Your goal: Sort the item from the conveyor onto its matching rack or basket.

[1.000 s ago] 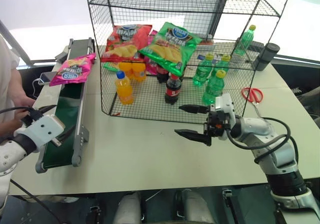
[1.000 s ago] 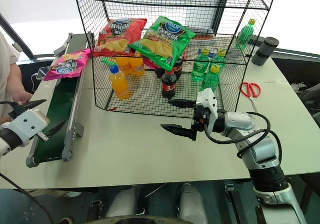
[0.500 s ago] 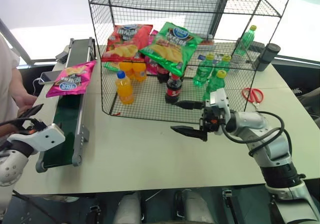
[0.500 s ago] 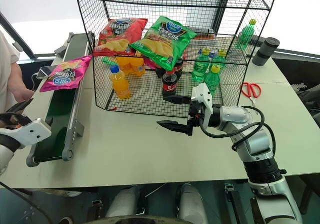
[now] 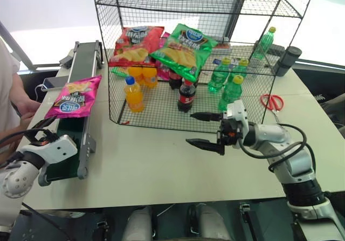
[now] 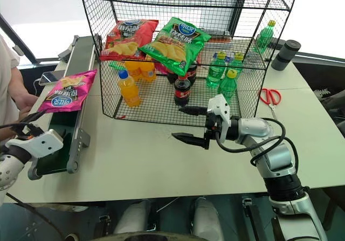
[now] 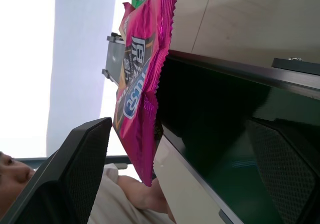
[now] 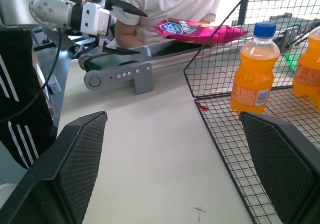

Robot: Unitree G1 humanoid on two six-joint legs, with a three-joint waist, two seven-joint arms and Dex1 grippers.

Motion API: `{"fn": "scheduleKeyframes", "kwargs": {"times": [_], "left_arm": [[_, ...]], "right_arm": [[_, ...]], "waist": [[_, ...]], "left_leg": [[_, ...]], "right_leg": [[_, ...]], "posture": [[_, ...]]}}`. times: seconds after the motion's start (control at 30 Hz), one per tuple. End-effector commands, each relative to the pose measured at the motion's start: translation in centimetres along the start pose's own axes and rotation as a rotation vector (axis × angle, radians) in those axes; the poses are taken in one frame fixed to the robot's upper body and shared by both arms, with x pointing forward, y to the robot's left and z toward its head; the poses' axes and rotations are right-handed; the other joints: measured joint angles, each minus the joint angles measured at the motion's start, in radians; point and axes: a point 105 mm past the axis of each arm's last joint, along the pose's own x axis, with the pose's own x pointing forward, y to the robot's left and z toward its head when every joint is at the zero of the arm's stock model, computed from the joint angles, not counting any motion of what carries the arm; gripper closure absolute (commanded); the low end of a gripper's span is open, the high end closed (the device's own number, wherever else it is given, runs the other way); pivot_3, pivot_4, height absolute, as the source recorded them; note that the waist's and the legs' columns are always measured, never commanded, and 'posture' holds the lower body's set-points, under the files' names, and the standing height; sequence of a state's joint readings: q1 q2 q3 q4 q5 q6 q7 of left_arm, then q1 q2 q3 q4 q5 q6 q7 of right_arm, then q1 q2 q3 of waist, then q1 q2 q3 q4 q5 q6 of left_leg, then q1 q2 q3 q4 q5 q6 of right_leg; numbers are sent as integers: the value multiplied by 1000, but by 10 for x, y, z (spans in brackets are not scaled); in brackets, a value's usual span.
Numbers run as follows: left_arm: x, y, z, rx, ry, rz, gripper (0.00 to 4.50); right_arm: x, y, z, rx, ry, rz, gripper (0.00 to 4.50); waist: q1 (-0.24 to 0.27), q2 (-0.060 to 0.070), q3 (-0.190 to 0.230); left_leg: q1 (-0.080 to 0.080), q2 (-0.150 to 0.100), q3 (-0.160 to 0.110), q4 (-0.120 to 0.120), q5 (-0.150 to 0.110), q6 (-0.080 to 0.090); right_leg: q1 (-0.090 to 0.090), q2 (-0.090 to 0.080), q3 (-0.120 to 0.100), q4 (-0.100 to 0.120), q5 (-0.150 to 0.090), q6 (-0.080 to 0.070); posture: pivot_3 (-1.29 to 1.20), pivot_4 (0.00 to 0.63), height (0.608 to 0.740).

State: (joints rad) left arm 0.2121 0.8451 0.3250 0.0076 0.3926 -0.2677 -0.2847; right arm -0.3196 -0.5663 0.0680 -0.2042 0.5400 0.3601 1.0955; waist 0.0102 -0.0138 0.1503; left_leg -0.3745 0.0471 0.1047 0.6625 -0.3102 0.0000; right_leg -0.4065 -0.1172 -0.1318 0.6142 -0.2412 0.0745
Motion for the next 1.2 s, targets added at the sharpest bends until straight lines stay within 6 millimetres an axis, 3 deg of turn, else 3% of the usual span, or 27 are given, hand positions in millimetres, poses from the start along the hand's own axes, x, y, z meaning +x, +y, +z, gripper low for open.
{"fn": "scheduleKeyframes", "kwargs": {"times": [0.03,0.57,0.67,0.9,1.03,1.2], "left_arm": [[4,7,5,10,-26,21,0],[14,4,10,7,-40,7,0],[15,3,10,-8,-38,-4,875],[16,0,11,-63,-36,-31,4386],[16,4,13,-141,-43,-30,4455],[8,29,23,-473,-146,-39,4455]], "right_arm": [[-2,5,22,-46,-78,33,82],[2,3,29,-70,-80,7,82],[1,3,28,-70,-76,1,0],[-1,0,27,-77,-66,-22,0],[-2,-1,26,-77,-61,-32,0],[-2,-3,24,-80,-55,-39,0]], "waist": [[0,0,0],[0,0,0],[0,0,0],[0,0,0],[0,0,0],[-1,0,0]], "left_leg": [[0,0,0,0,0,0],[0,0,0,0,0,0],[0,0,0,0,0,0],[0,0,0,0,0,0],[0,0,0,0,0,0],[0,0,0,0,0,0]], "right_leg": [[0,0,0,0,0,0],[0,0,-1,0,0,0],[0,0,-1,0,0,0],[0,0,-1,0,0,0],[0,0,-1,0,0,0],[0,0,-1,0,0,0]], "posture": [[0,150,740],[0,150,740],[0,150,740],[0,150,740],[0,150,740],[0,150,740]]}}
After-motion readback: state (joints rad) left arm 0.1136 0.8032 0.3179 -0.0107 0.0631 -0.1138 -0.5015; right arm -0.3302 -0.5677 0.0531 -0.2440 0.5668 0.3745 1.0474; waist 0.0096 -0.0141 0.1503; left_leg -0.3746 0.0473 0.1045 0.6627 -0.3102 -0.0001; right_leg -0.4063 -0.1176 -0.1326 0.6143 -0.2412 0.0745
